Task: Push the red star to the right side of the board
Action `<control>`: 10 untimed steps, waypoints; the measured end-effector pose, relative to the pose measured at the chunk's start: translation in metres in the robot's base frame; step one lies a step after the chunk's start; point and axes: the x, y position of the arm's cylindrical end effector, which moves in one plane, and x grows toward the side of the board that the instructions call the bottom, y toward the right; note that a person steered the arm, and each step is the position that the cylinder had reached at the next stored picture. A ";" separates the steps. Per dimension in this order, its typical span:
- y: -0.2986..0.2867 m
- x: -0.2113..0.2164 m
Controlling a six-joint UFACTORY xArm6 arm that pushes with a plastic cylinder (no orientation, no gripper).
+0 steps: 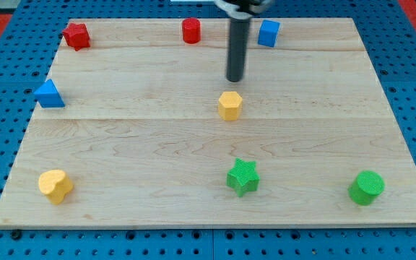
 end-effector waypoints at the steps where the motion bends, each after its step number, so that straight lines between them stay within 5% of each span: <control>1: -0.049 0.003; 4: -0.300 -0.041; 5: -0.328 -0.072; 6: -0.287 -0.098; 10: -0.254 -0.078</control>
